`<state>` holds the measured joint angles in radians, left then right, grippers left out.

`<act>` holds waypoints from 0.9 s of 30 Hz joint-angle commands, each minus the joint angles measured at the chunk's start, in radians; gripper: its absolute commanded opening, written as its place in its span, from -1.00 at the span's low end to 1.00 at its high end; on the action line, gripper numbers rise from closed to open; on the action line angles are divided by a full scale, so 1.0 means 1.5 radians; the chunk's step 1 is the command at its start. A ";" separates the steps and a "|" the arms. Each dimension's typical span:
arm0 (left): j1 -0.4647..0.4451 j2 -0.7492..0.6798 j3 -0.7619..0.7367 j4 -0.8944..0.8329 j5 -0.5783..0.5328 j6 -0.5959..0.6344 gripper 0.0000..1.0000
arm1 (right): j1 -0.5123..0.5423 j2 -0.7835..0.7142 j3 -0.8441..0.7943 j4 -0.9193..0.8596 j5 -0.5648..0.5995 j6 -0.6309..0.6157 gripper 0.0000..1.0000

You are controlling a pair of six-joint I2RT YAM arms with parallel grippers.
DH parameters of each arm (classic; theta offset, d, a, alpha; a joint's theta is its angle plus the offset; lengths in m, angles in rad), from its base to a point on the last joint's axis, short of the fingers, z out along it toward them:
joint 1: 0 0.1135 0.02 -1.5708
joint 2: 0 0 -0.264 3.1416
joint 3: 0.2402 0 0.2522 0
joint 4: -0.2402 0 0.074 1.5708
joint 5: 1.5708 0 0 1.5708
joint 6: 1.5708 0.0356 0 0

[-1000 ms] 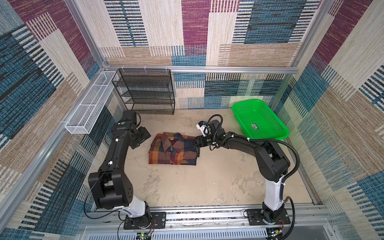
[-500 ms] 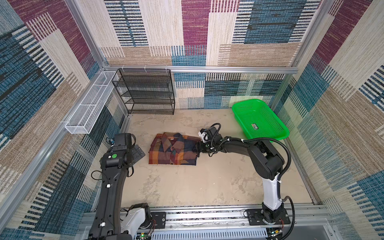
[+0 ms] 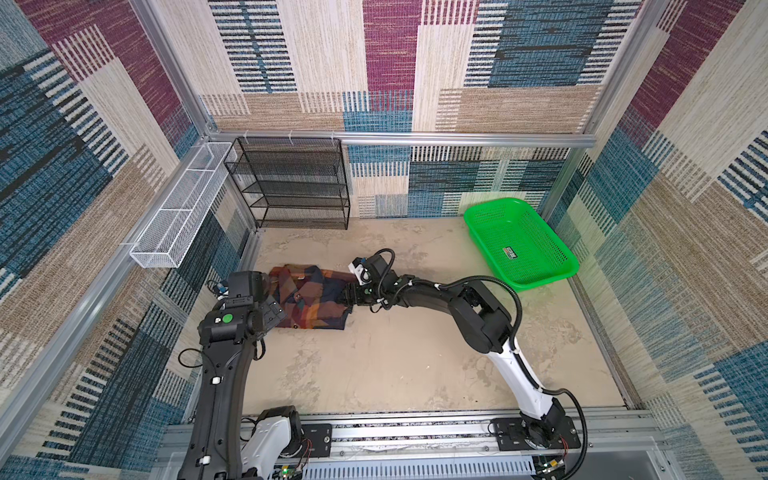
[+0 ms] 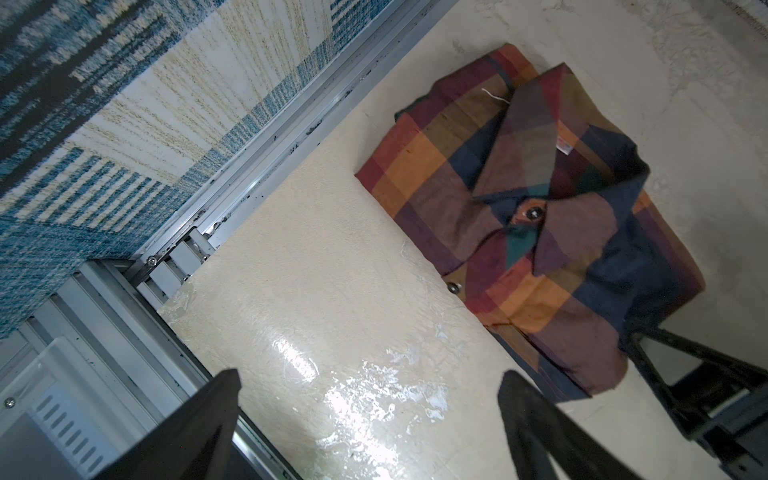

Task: Fold and stack the long sleeve shirts

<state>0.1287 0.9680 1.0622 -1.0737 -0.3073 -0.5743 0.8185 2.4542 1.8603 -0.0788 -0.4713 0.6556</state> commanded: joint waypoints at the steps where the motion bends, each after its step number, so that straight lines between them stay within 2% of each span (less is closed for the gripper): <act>1: 0.000 -0.007 -0.002 -0.002 -0.009 -0.006 1.00 | 0.023 0.074 0.143 -0.076 -0.013 0.021 0.29; 6: 0.000 -0.011 -0.004 0.000 -0.007 -0.008 1.00 | 0.054 0.238 0.472 -0.186 -0.019 0.033 0.29; 9: 0.000 -0.010 -0.006 0.001 -0.005 -0.008 1.00 | 0.054 0.267 0.537 -0.205 -0.030 0.041 0.31; 12: 0.000 -0.009 -0.007 0.002 0.000 -0.006 1.00 | 0.055 0.192 0.444 -0.227 -0.003 -0.015 0.31; 16: 0.000 -0.012 -0.012 0.010 0.010 -0.004 1.00 | 0.071 -0.029 0.192 -0.154 0.112 -0.109 0.32; 20: 0.000 -0.019 -0.020 0.024 0.018 -0.002 1.00 | 0.072 -0.200 0.077 -0.168 0.194 -0.159 0.34; 23: -0.001 -0.026 -0.035 0.047 0.039 0.008 1.00 | 0.075 -0.357 -0.053 -0.144 0.270 -0.201 0.37; 24: -0.002 -0.029 -0.041 0.058 0.055 0.014 1.00 | 0.075 -0.412 -0.092 -0.139 0.298 -0.213 0.42; 25: -0.004 -0.032 -0.046 0.068 0.064 0.018 1.00 | 0.075 -0.466 -0.133 -0.133 0.319 -0.230 0.78; 26: -0.006 -0.035 -0.051 0.076 0.070 0.020 1.00 | 0.075 -0.511 -0.167 -0.123 0.336 -0.242 0.99; 27: -0.009 -0.040 -0.058 0.088 0.077 0.026 1.00 | 0.074 -0.564 -0.217 -0.116 0.363 -0.256 1.00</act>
<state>0.1204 0.9180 0.9894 -1.0061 -0.2432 -0.5678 0.9302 1.9034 1.6344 -0.3305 -0.0826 0.3676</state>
